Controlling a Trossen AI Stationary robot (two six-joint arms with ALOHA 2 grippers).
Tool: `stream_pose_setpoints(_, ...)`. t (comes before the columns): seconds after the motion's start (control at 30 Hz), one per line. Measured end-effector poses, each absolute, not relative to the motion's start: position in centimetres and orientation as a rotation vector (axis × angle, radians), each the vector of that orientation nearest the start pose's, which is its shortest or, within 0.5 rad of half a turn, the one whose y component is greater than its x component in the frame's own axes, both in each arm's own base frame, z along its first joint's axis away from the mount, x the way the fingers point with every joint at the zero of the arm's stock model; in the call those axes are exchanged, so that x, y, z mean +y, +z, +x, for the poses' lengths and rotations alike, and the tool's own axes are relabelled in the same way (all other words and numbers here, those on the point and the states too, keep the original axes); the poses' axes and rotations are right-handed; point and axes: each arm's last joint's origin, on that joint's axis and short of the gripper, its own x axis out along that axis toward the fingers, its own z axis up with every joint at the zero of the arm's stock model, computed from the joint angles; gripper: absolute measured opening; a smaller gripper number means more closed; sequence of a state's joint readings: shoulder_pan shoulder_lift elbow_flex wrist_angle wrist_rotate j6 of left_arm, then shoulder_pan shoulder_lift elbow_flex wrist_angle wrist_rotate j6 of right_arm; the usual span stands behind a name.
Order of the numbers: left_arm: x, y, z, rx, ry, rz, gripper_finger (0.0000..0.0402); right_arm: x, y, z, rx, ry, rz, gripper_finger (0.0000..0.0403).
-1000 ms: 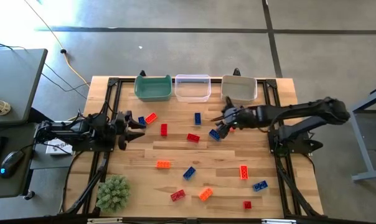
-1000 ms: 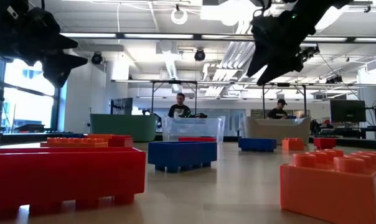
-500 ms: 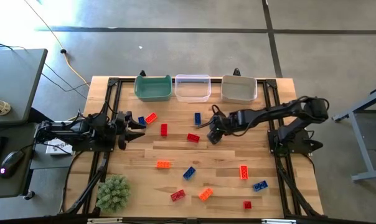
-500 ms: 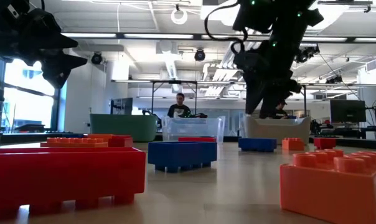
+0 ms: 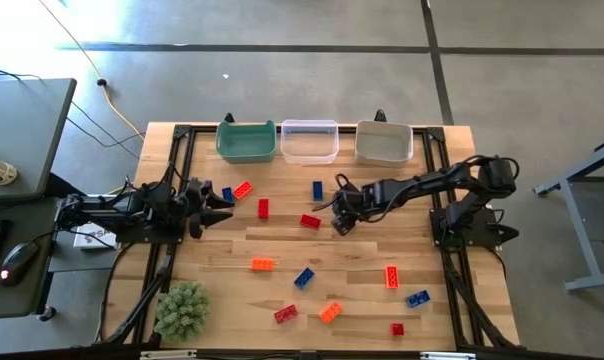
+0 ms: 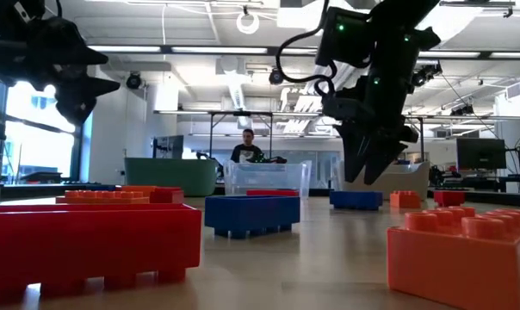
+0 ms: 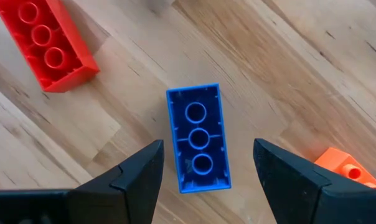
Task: Sort & place blocks by color
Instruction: Put the blue game piece into the gray bin
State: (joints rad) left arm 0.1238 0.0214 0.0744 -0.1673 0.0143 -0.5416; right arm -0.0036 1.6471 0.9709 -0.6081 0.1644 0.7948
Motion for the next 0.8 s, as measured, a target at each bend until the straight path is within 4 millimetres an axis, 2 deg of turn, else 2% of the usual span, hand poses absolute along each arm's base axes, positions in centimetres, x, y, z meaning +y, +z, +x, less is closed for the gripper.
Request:
stream_pose_setpoints(0.17,1.11,17.11,9.29,0.078,0.14,-0.599,0.0193,-0.59,16.72,29.7,1.141,-0.633,0.57,0.0236)
stream_pose_setpoints(0.8,1.12,17.1,9.29,0.077,0.144,-0.607,0.0193,-0.71,16.72,29.93,1.096,-0.65,0.544,0.0236)
